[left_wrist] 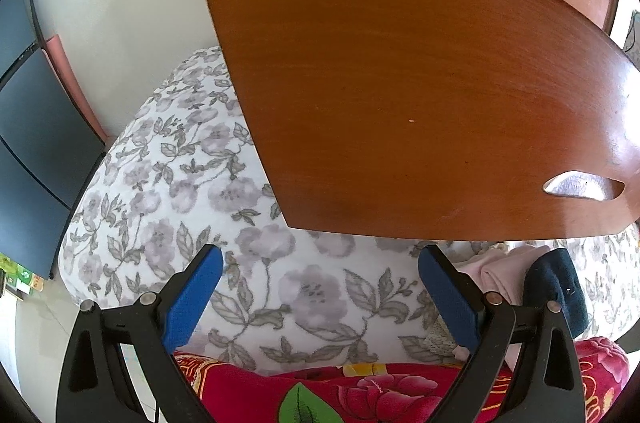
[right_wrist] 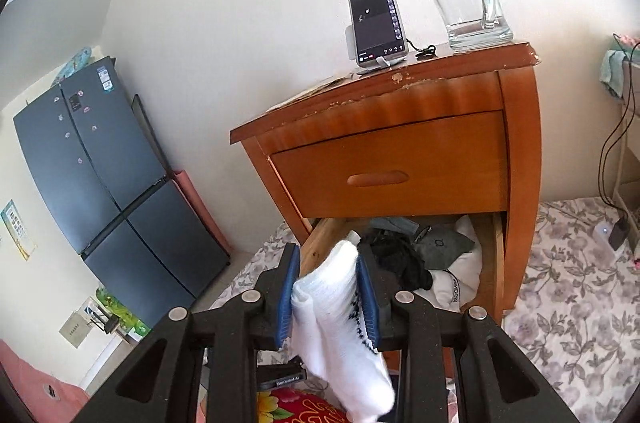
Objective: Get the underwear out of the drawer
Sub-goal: 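Lower the white sock toward the bedspread with the right gripper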
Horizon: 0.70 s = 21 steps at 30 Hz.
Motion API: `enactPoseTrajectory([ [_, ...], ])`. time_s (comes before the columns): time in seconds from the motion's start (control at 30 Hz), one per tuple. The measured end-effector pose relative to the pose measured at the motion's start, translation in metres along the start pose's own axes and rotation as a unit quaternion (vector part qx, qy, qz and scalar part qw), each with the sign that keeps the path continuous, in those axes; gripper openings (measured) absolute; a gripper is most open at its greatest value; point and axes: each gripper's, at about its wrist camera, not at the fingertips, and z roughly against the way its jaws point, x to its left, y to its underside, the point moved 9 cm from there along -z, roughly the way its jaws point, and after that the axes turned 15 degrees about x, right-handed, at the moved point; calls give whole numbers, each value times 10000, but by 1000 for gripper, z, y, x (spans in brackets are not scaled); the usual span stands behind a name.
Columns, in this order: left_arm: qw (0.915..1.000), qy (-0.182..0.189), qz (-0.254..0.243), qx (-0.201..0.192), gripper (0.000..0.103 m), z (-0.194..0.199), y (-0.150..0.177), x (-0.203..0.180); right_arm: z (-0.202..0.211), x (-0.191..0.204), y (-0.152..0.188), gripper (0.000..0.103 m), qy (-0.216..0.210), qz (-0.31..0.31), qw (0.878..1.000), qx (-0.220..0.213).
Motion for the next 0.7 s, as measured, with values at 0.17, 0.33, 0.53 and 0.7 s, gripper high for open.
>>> enactPoseTrajectory([
  [0.17, 10000, -53, -17, -14, 98, 0, 0, -1, -7, -2, 20, 30, 70, 0, 9997, 213],
  [0.33, 10000, -83, -34, -24, 98, 0, 0, -1, -29, -11, 43, 30, 13, -213, 9980, 596],
  [0.53, 10000, -81, -36, -19, 98, -1, 0, -1, -56, -23, 67, 30, 101, -414, 9935, 1052],
  [0.7, 10000, -68, -38, -9, 98, -1, 0, -2, -72, -32, 79, 30, 159, -561, 9895, 1323],
])
